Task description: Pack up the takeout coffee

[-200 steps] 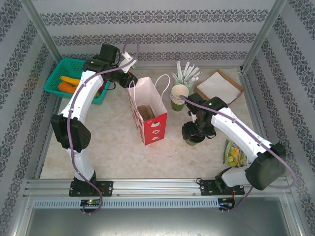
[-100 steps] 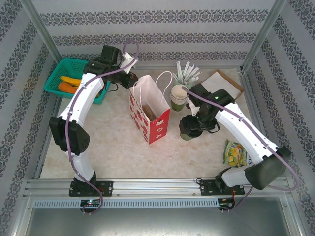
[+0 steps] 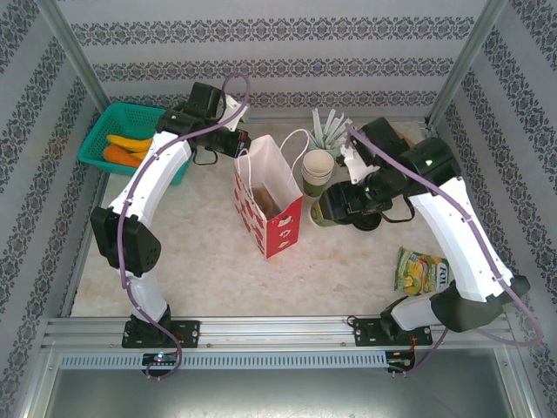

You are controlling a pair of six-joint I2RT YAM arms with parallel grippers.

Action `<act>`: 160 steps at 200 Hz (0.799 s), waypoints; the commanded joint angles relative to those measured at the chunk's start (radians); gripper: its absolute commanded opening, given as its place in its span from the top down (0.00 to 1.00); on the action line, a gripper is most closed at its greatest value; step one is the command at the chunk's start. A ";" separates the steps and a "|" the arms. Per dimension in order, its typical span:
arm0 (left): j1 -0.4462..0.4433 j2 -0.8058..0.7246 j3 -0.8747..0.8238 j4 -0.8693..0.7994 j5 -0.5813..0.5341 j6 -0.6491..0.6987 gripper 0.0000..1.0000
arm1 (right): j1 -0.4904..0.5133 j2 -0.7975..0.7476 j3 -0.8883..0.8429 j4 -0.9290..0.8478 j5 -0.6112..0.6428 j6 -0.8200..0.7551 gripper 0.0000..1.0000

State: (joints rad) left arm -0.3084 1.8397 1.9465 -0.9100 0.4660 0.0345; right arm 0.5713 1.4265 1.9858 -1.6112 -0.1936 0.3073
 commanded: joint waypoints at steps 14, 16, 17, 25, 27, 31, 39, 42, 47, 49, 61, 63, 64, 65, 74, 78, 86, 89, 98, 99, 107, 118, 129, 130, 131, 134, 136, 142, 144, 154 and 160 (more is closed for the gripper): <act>-0.039 -0.042 -0.016 -0.016 -0.041 -0.085 1.00 | 0.077 0.096 0.234 -0.094 -0.012 -0.004 0.60; -0.041 -0.042 -0.016 -0.015 -0.041 -0.088 1.00 | 0.079 0.103 0.245 -0.093 -0.013 -0.004 0.60; -0.042 -0.041 -0.017 -0.015 -0.041 -0.090 1.00 | 0.082 0.108 0.252 -0.092 -0.013 -0.004 0.60; -0.051 -0.041 -0.016 -0.019 -0.044 -0.096 1.00 | 0.096 0.141 0.293 -0.084 -0.005 -0.008 0.60; -0.053 -0.040 -0.017 -0.020 -0.045 -0.097 1.00 | 0.100 0.148 0.304 -0.081 -0.002 -0.008 0.60; -0.058 -0.040 -0.016 -0.023 -0.051 -0.096 1.00 | 0.108 0.165 0.321 -0.079 0.001 -0.009 0.60; -0.065 -0.043 -0.016 -0.027 -0.070 -0.095 1.00 | 0.120 0.195 0.345 -0.071 0.009 -0.015 0.60; -0.067 -0.045 -0.016 -0.029 -0.076 -0.096 1.00 | 0.124 0.206 0.350 -0.065 0.015 -0.017 0.60; -0.070 -0.048 -0.021 -0.029 -0.087 -0.093 1.00 | 0.131 0.221 0.355 -0.056 0.028 -0.015 0.60; -0.070 -0.049 -0.022 -0.029 -0.090 -0.093 1.00 | 0.133 0.227 0.355 -0.052 0.033 -0.014 0.60; -0.072 -0.055 -0.032 -0.025 -0.106 -0.094 0.99 | 0.149 0.252 0.348 -0.006 0.031 -0.003 0.61; -0.072 -0.057 -0.032 -0.026 -0.108 -0.094 0.98 | 0.152 0.254 0.345 0.002 0.028 0.001 0.61; -0.072 -0.058 -0.033 -0.025 -0.110 -0.095 0.98 | 0.153 0.255 0.343 0.008 0.027 0.002 0.60; -0.072 -0.057 -0.033 -0.025 -0.112 -0.096 0.98 | 0.156 0.256 0.341 0.014 0.027 0.004 0.60; -0.072 -0.061 -0.037 -0.025 -0.116 -0.099 0.96 | 0.170 0.268 0.335 0.044 0.032 0.012 0.61; -0.072 -0.060 -0.038 -0.026 -0.116 -0.099 0.96 | 0.174 0.275 0.334 0.054 0.041 0.016 0.60; -0.072 -0.062 -0.038 -0.026 -0.115 -0.101 0.94 | 0.179 0.290 0.336 0.060 0.064 0.028 0.61; -0.072 -0.062 -0.040 -0.026 -0.114 -0.102 0.94 | 0.179 0.299 0.339 0.057 0.073 0.029 0.61; -0.072 -0.063 -0.041 -0.022 -0.113 -0.105 0.93 | 0.183 0.322 0.351 0.047 0.109 0.034 0.61; -0.072 -0.064 -0.041 -0.021 -0.113 -0.106 0.93 | 0.183 0.324 0.352 0.046 0.113 0.035 0.60; -0.072 -0.066 -0.046 -0.012 -0.109 -0.112 0.93 | 0.189 0.341 0.358 0.046 0.130 0.038 0.60; -0.073 -0.068 -0.051 -0.003 -0.105 -0.121 0.92 | 0.201 0.356 0.354 0.068 0.127 0.045 0.60; -0.072 -0.066 -0.050 -0.006 -0.107 -0.129 0.92 | 0.211 0.369 0.347 0.103 0.113 0.050 0.60; -0.072 -0.066 -0.049 -0.006 -0.108 -0.129 0.92 | 0.213 0.371 0.346 0.106 0.113 0.052 0.60; -0.072 -0.066 -0.049 -0.006 -0.108 -0.130 0.92 | 0.213 0.373 0.346 0.107 0.111 0.052 0.60; -0.072 -0.068 -0.048 -0.007 -0.110 -0.132 0.91 | 0.216 0.379 0.347 0.115 0.107 0.053 0.61; -0.072 -0.068 -0.046 -0.008 -0.112 -0.132 0.91 | 0.218 0.382 0.348 0.119 0.106 0.054 0.61; -0.072 -0.070 -0.045 -0.009 -0.117 -0.135 0.89 | 0.222 0.392 0.350 0.129 0.102 0.055 0.60; -0.072 -0.071 -0.044 -0.010 -0.118 -0.135 0.89 | 0.224 0.397 0.351 0.131 0.101 0.054 0.61; -0.072 -0.077 -0.042 -0.013 -0.127 -0.133 0.86 | 0.229 0.417 0.356 0.137 0.098 0.052 0.61; -0.072 -0.081 -0.041 -0.013 -0.132 -0.133 0.85 | 0.229 0.426 0.357 0.136 0.097 0.049 0.61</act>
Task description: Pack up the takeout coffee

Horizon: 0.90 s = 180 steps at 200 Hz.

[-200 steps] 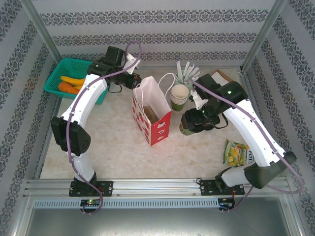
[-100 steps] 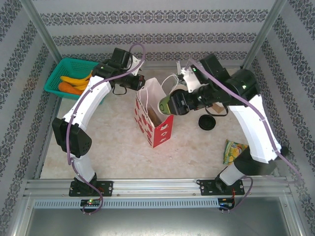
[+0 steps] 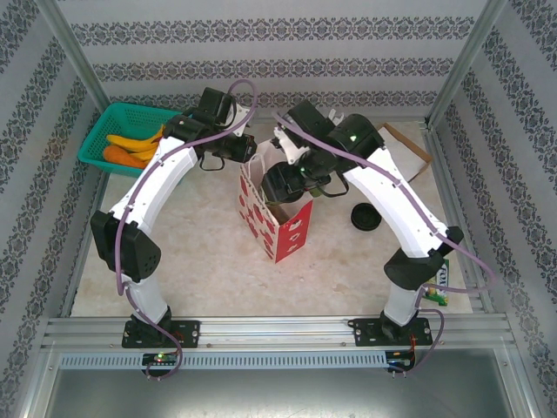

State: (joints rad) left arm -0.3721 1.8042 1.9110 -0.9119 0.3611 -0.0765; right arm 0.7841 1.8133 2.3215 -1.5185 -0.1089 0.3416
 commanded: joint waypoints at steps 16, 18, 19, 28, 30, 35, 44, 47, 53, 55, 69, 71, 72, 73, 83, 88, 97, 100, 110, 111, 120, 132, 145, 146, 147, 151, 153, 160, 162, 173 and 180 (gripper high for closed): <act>-0.009 -0.061 -0.009 -0.013 -0.036 -0.022 0.78 | 0.017 0.061 0.021 0.034 0.021 0.004 0.60; -0.008 -0.063 -0.009 -0.012 -0.036 -0.023 0.78 | 0.017 0.063 0.021 0.033 0.022 0.004 0.61; -0.008 -0.064 -0.009 -0.012 -0.036 -0.022 0.77 | 0.017 0.064 0.021 0.032 0.023 0.004 0.60; -0.008 -0.071 -0.014 -0.010 -0.036 -0.022 0.72 | 0.017 0.070 0.020 0.028 0.026 0.001 0.60; -0.008 -0.073 -0.016 -0.008 -0.036 -0.023 0.71 | 0.018 0.071 0.020 0.027 0.026 0.000 0.60; -0.007 -0.076 -0.016 -0.006 -0.038 -0.024 0.68 | 0.017 0.073 0.017 0.029 0.026 0.000 0.60; -0.008 -0.082 -0.018 -0.005 -0.047 -0.029 0.60 | 0.018 0.078 0.015 0.032 0.026 -0.001 0.61; -0.008 -0.083 -0.018 -0.005 -0.053 -0.030 0.55 | 0.019 0.081 0.017 0.033 0.026 -0.002 0.60; -0.009 -0.087 -0.019 -0.004 -0.064 -0.031 0.46 | 0.019 0.085 0.015 0.036 0.026 -0.003 0.61; -0.009 -0.087 -0.018 -0.003 -0.068 -0.032 0.43 | 0.020 0.086 0.015 0.037 0.026 -0.003 0.60; -0.008 -0.102 -0.023 0.004 -0.114 -0.046 0.26 | 0.022 0.097 0.015 0.041 0.023 -0.007 0.60; -0.007 -0.103 -0.026 0.006 -0.121 -0.048 0.25 | 0.022 0.098 0.015 0.041 0.022 -0.008 0.60; -0.007 -0.106 -0.026 0.006 -0.123 -0.049 0.25 | 0.023 0.099 0.015 0.041 0.022 -0.008 0.60; -0.007 -0.107 -0.027 0.007 -0.126 -0.050 0.24 | 0.023 0.101 0.016 0.041 0.022 -0.009 0.60; -0.007 -0.125 -0.041 0.021 -0.155 -0.055 0.19 | 0.023 0.110 0.018 0.040 0.021 -0.013 0.60; -0.007 -0.136 -0.051 0.030 -0.172 -0.062 0.16 | 0.023 0.114 0.019 0.038 0.022 -0.016 0.60; -0.006 -0.158 -0.070 0.045 -0.199 -0.071 0.13 | 0.023 0.121 0.025 0.034 0.024 -0.019 0.60; -0.006 -0.165 -0.075 0.048 -0.209 -0.074 0.12 | 0.023 0.122 0.027 0.032 0.026 -0.020 0.60; -0.005 -0.186 -0.087 0.052 -0.243 -0.087 0.08 | 0.024 0.127 0.031 0.028 0.030 -0.023 0.60; -0.005 -0.188 -0.088 0.052 -0.246 -0.090 0.08 | 0.023 0.127 0.032 0.028 0.030 -0.024 0.60; -0.005 -0.205 -0.094 0.049 -0.270 -0.104 0.06 | 0.023 0.128 0.032 0.024 0.037 -0.026 0.60; -0.001 -0.231 -0.103 0.046 -0.307 -0.133 0.00 | 0.023 0.130 0.030 0.016 0.049 -0.029 0.60; 0.001 -0.263 -0.117 0.044 -0.330 -0.176 0.00 | 0.023 0.133 0.030 0.007 0.058 -0.033 0.60; 0.000 -0.266 -0.118 0.044 -0.331 -0.179 0.00 | 0.023 0.133 0.030 0.006 0.058 -0.033 0.60; 0.001 -0.269 -0.120 0.043 -0.331 -0.183 0.00 | 0.023 0.133 0.030 0.006 0.058 -0.033 0.60; 0.002 -0.278 -0.125 0.043 -0.334 -0.196 0.00 | 0.024 0.133 0.029 0.006 0.058 -0.034 0.60; 0.002 -0.284 -0.129 0.043 -0.335 -0.203 0.00 | 0.023 0.132 0.029 0.005 0.058 -0.035 0.60; 0.002 -0.306 -0.142 0.045 -0.328 -0.226 0.00 | 0.023 0.135 0.029 0.005 0.057 -0.036 0.60; 0.002 -0.312 -0.145 0.045 -0.322 -0.232 0.00 | 0.023 0.135 0.029 0.005 0.057 -0.036 0.60; 0.001 -0.345 -0.161 0.042 -0.262 -0.259 0.00 | 0.023 0.136 0.030 0.004 0.055 -0.039 0.60; 0.001 -0.362 -0.171 0.038 -0.204 -0.272 0.00 | 0.023 0.139 0.033 0.003 0.056 -0.040 0.60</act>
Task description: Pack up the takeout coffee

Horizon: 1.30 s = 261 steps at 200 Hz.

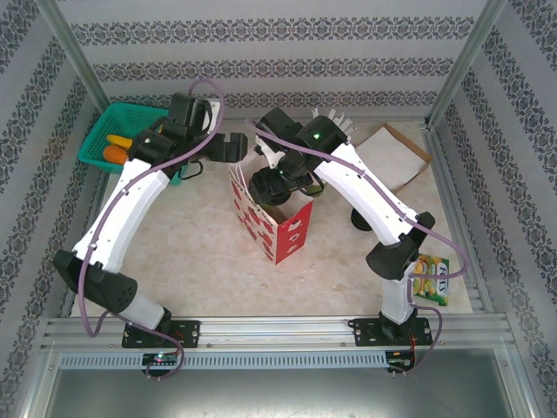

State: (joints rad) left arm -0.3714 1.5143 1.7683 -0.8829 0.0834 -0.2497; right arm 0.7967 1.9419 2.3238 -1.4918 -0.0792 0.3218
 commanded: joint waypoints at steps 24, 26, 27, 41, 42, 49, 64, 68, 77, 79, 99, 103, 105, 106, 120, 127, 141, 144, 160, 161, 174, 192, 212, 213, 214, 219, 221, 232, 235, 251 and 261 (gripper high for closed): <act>0.000 -0.113 -0.052 -0.032 0.239 -0.135 0.01 | 0.010 0.021 0.050 -0.038 0.027 -0.021 0.60; -0.001 -0.115 -0.054 -0.036 0.247 -0.139 0.01 | 0.010 0.023 0.051 -0.039 0.028 -0.021 0.60; -0.001 -0.117 -0.055 -0.037 0.252 -0.139 0.02 | 0.010 0.022 0.051 -0.040 0.028 -0.021 0.60; -0.002 -0.138 -0.084 -0.047 0.292 -0.143 0.04 | 0.010 0.023 0.052 -0.043 0.030 -0.020 0.60; -0.003 -0.139 -0.086 -0.047 0.294 -0.145 0.04 | 0.011 0.023 0.052 -0.043 0.030 -0.020 0.60; -0.002 -0.148 -0.104 -0.048 0.301 -0.146 0.04 | 0.011 0.023 0.052 -0.044 0.031 -0.019 0.60; -0.001 -0.148 -0.125 -0.055 0.304 -0.152 0.04 | 0.012 0.022 0.053 -0.045 0.026 -0.015 0.60; -0.002 -0.146 -0.126 -0.058 0.303 -0.152 0.05 | 0.012 0.023 0.053 -0.045 0.023 -0.015 0.60; -0.002 -0.140 -0.129 -0.061 0.302 -0.152 0.06 | 0.012 0.024 0.053 -0.047 0.018 -0.013 0.60; -0.002 -0.140 -0.130 -0.062 0.302 -0.151 0.06 | 0.013 0.024 0.052 -0.047 0.017 -0.013 0.60; -0.003 -0.133 -0.135 -0.069 0.312 -0.136 0.11 | 0.014 0.028 0.039 -0.043 0.004 -0.010 0.60; -0.003 -0.134 -0.137 -0.072 0.309 -0.132 0.13 | 0.015 0.025 0.031 -0.040 0.001 -0.009 0.60; -0.002 -0.135 -0.139 -0.073 0.308 -0.130 0.14 | 0.016 0.026 0.029 -0.037 0.000 -0.008 0.60; -0.002 -0.137 -0.140 -0.073 0.308 -0.130 0.14 | 0.016 0.026 0.029 -0.037 0.000 -0.008 0.60; -0.002 -0.152 -0.153 -0.074 0.301 -0.125 0.24 | 0.015 0.030 0.017 -0.029 -0.008 -0.001 0.60; -0.002 -0.162 -0.162 -0.069 0.300 -0.125 0.30 | 0.016 0.033 0.018 -0.028 -0.009 0.001 0.60; -0.002 -0.180 -0.179 -0.058 0.302 -0.129 0.41 | 0.015 0.040 0.022 -0.032 0.002 0.003 0.60; -0.002 -0.182 -0.181 -0.058 0.302 -0.129 0.43 | 0.014 0.041 0.024 -0.036 0.007 0.003 0.60; -0.002 -0.193 -0.188 -0.058 0.304 -0.129 0.53 | 0.010 0.049 0.027 -0.059 0.029 0.003 0.60; -0.002 -0.194 -0.187 -0.059 0.304 -0.128 0.53 | 0.009 0.049 0.027 -0.061 0.031 0.003 0.60; -0.001 -0.198 -0.189 -0.063 0.303 -0.125 0.60 | 0.005 0.049 0.026 -0.082 0.048 0.003 0.60; -0.002 -0.201 -0.195 -0.064 0.302 -0.121 0.71 | 0.000 0.045 0.029 -0.100 0.076 0.004 0.60; -0.002 -0.204 -0.202 -0.059 0.306 -0.113 0.90 | -0.004 0.042 0.040 -0.107 0.085 0.007 0.60; -0.001 -0.204 -0.201 -0.059 0.305 -0.113 0.90 | -0.004 0.042 0.040 -0.107 0.085 0.008 0.60; -0.002 -0.204 -0.201 -0.059 0.305 -0.113 0.91 | -0.004 0.042 0.040 -0.107 0.085 0.009 0.60; -0.002 -0.206 -0.202 -0.061 0.305 -0.112 0.95 | -0.004 0.042 0.041 -0.107 0.084 0.010 0.60; -0.002 -0.206 -0.202 -0.061 0.304 -0.112 0.96 | -0.005 0.042 0.040 -0.107 0.083 0.010 0.60; -0.002 -0.207 -0.202 -0.059 0.306 -0.112 1.00 | -0.005 0.044 0.039 -0.114 0.079 0.004 0.60; -0.001 -0.208 -0.201 -0.058 0.309 -0.112 1.00 | -0.005 0.045 0.039 -0.119 0.081 0.002 0.60; -0.002 -0.212 -0.205 -0.046 0.329 -0.113 1.00 | -0.006 0.062 0.049 -0.156 0.086 -0.004 0.60; -0.001 -0.213 -0.208 -0.041 0.338 -0.115 1.00 | -0.005 0.074 0.066 -0.185 0.084 -0.002 0.59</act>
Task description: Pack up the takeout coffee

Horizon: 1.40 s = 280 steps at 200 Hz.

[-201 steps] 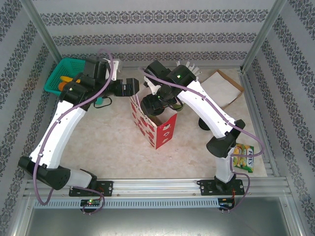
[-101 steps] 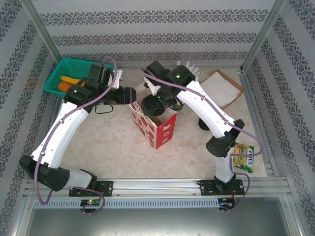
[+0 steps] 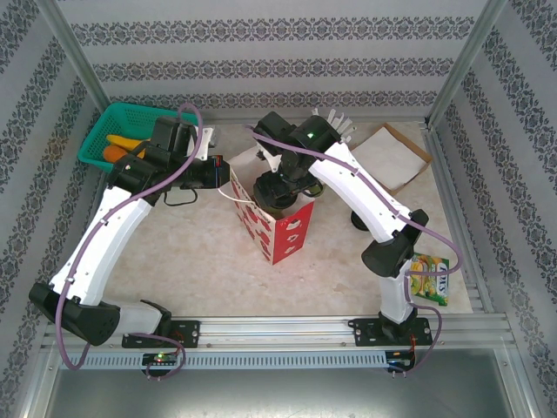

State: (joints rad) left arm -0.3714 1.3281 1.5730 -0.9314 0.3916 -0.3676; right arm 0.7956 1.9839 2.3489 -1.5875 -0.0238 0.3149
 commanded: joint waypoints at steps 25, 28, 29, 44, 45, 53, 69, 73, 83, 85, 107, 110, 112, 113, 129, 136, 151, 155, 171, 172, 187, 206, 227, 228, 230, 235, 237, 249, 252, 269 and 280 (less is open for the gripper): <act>-0.002 -0.035 -0.025 0.016 0.008 0.003 1.00 | 0.002 0.035 0.033 -0.138 0.021 0.032 0.59; -0.002 -0.038 -0.029 0.020 0.003 0.005 1.00 | 0.003 0.035 0.031 -0.144 0.020 0.036 0.59; -0.002 -0.040 -0.030 0.021 0.002 0.004 1.00 | 0.003 0.034 0.031 -0.146 0.020 0.037 0.59; -0.001 -0.051 -0.047 0.043 -0.003 0.010 1.00 | 0.005 0.041 0.040 -0.178 0.013 0.048 0.59; -0.001 -0.051 -0.047 0.044 -0.002 0.010 1.00 | 0.005 0.042 0.041 -0.181 0.012 0.049 0.59; -0.003 -0.050 -0.050 0.051 0.007 0.015 1.00 | 0.007 0.051 0.055 -0.204 0.013 0.055 0.59; -0.003 -0.051 -0.058 0.073 0.014 0.010 1.00 | 0.012 0.057 0.065 -0.224 0.005 0.063 0.60; -0.004 -0.052 -0.061 0.079 0.020 0.010 1.00 | 0.014 0.057 0.063 -0.225 0.000 0.066 0.60; -0.004 -0.050 -0.065 0.090 0.031 0.012 1.00 | 0.016 0.059 0.064 -0.225 -0.008 0.073 0.60; -0.004 -0.051 -0.065 0.091 0.034 0.012 1.00 | 0.017 0.059 0.065 -0.224 -0.008 0.073 0.60; -0.005 -0.058 -0.067 0.105 0.052 0.021 1.00 | 0.022 0.066 0.048 -0.225 -0.005 0.077 0.60; -0.005 -0.060 -0.069 0.107 0.051 0.022 1.00 | 0.022 0.064 0.042 -0.225 0.000 0.076 0.60; -0.005 -0.062 -0.070 0.108 0.052 0.024 1.00 | 0.021 0.063 0.037 -0.225 0.003 0.075 0.60; -0.005 -0.063 -0.070 0.109 0.052 0.024 1.00 | 0.021 0.064 0.034 -0.224 0.004 0.073 0.60; -0.005 -0.067 -0.069 0.105 0.066 0.029 0.86 | 0.021 0.062 0.011 -0.222 0.024 0.057 0.60; -0.005 -0.066 -0.065 0.094 0.064 0.030 0.83 | 0.022 0.062 0.006 -0.217 0.019 0.047 0.60; -0.005 -0.064 -0.059 0.075 0.040 0.023 0.80 | 0.022 0.065 0.006 -0.212 0.007 0.040 0.60; -0.005 -0.063 -0.060 0.073 0.038 0.022 0.81 | 0.022 0.066 0.006 -0.212 0.007 0.038 0.60; -0.005 -0.071 -0.070 0.086 0.037 0.018 0.80 | 0.022 0.071 0.005 -0.216 0.008 0.029 0.60; -0.005 -0.072 -0.070 0.087 0.038 0.018 0.80 | 0.022 0.072 0.005 -0.216 0.008 0.029 0.60; -0.003 -0.076 -0.067 0.089 0.031 0.022 0.75 | 0.025 0.070 -0.007 -0.214 0.001 0.021 0.60; 0.000 -0.079 -0.063 0.085 0.005 0.028 0.65 | 0.025 0.058 -0.033 -0.203 -0.013 0.019 0.60; 0.005 -0.080 -0.062 0.087 0.000 0.032 0.61 | 0.028 0.052 -0.046 -0.215 -0.015 0.021 0.60; 0.005 -0.081 -0.061 0.087 0.000 0.034 0.61 | 0.028 0.052 -0.047 -0.216 -0.016 0.020 0.60; 0.004 -0.081 -0.061 0.087 0.000 0.034 0.60 | 0.028 0.052 -0.048 -0.217 -0.017 0.020 0.60; 0.006 -0.079 -0.060 0.087 0.000 0.033 0.59 | 0.029 0.049 -0.054 -0.218 -0.019 0.018 0.60; 0.005 -0.078 -0.060 0.088 0.001 0.033 0.59 | 0.030 0.048 -0.057 -0.217 -0.019 0.017 0.60; 0.013 -0.077 -0.059 0.090 0.017 0.038 0.54 | 0.031 0.040 -0.076 -0.214 -0.019 0.015 0.60; 0.016 -0.077 -0.058 0.092 0.025 0.038 0.53 | 0.032 0.038 -0.078 -0.212 -0.018 0.015 0.60; 0.044 -0.081 -0.051 0.104 0.070 0.036 0.45 | 0.031 0.031 -0.092 -0.205 -0.007 0.013 0.60; 0.062 -0.084 -0.039 0.106 0.090 0.034 0.44 | 0.032 0.031 -0.092 -0.204 -0.008 0.006 0.60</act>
State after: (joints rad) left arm -0.3508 1.2686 1.5089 -0.8612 0.4294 -0.3408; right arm 0.8143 2.0377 2.2669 -1.6119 -0.0345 0.3401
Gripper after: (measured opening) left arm 0.548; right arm 0.816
